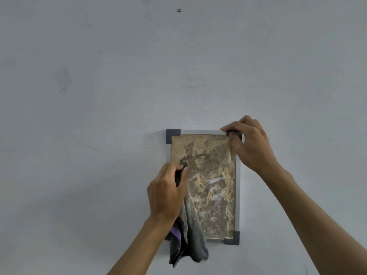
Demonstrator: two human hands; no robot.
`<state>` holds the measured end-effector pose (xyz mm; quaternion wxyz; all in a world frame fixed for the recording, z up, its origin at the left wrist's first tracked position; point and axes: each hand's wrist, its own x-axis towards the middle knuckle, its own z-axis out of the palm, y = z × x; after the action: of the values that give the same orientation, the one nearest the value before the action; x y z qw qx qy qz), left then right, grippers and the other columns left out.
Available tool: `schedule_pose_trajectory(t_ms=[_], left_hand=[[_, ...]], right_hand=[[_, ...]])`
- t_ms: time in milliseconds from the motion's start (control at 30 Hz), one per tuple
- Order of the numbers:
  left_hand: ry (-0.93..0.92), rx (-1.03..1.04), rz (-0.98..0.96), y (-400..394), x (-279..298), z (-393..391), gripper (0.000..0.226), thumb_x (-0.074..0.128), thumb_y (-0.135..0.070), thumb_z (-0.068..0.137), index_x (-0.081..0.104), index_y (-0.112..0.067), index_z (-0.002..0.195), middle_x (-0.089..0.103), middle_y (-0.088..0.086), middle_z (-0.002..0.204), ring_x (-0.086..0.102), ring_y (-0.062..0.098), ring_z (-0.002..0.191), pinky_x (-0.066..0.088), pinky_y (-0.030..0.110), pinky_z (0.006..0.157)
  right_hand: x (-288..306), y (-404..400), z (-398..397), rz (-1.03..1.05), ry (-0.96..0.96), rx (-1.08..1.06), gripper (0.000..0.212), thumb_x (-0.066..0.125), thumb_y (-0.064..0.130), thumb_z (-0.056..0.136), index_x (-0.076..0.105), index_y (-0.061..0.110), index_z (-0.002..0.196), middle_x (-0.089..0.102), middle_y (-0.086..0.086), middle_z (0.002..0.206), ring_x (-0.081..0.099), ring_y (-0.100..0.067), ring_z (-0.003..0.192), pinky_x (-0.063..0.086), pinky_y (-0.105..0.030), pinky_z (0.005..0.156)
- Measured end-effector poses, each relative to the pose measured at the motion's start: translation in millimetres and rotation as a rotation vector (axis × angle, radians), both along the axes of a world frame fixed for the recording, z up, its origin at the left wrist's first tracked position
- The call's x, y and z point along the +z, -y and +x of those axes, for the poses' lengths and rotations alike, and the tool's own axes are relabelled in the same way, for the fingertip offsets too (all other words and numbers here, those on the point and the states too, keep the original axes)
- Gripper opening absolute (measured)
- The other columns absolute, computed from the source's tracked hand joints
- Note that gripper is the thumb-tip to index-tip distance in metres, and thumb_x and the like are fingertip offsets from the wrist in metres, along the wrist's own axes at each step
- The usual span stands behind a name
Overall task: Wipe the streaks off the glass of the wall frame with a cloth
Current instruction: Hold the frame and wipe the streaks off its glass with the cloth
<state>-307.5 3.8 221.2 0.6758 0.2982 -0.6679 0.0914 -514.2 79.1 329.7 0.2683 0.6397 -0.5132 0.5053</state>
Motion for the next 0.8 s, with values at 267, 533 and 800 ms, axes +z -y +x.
schedule_pose_trajectory(t_ms=[267, 533, 800], left_hand=[[0.038, -0.028, -0.038, -0.3, -6.7, -11.7, 0.01, 0.074, -0.022, 0.093, 0.071, -0.014, 0.09, 0.07, -0.007, 0.084, 0.063, 0.006, 0.06, 0.054, 0.026, 0.049], [0.201, -0.014, -0.188, 12.6, 47.6, 9.8, 0.012, 0.075, -0.028, 0.091, 0.076, -0.017, 0.095, 0.068, -0.01, 0.09, 0.061, 0.006, 0.064, 0.052, 0.023, 0.05], [0.647, -0.064, -0.243, 15.0, 43.2, 22.6, 0.018, 0.067, -0.032, 0.096, 0.078, -0.019, 0.096, 0.072, -0.008, 0.098, 0.065, 0.004, 0.063, 0.055, 0.02, 0.054]], right_hand=[[1.4, -0.1, 1.4, 0.013, 0.001, -0.006, 0.03, 0.053, 0.002, 0.1, 0.076, 0.018, 0.109, 0.056, 0.004, 0.096, 0.049, -0.017, 0.1, 0.029, 0.002, 0.083], [0.7, -0.3, 0.6, 0.016, 0.002, 0.0, 0.029, 0.053, 0.003, 0.101, 0.076, 0.018, 0.11, 0.057, 0.002, 0.097, 0.05, -0.018, 0.102, 0.031, 0.0, 0.084], [0.8, -0.8, 0.5, 0.02, 0.006, -0.002, 0.029, 0.053, 0.002, 0.101, 0.077, 0.018, 0.11, 0.056, 0.002, 0.097, 0.05, -0.019, 0.103, 0.031, 0.0, 0.084]])
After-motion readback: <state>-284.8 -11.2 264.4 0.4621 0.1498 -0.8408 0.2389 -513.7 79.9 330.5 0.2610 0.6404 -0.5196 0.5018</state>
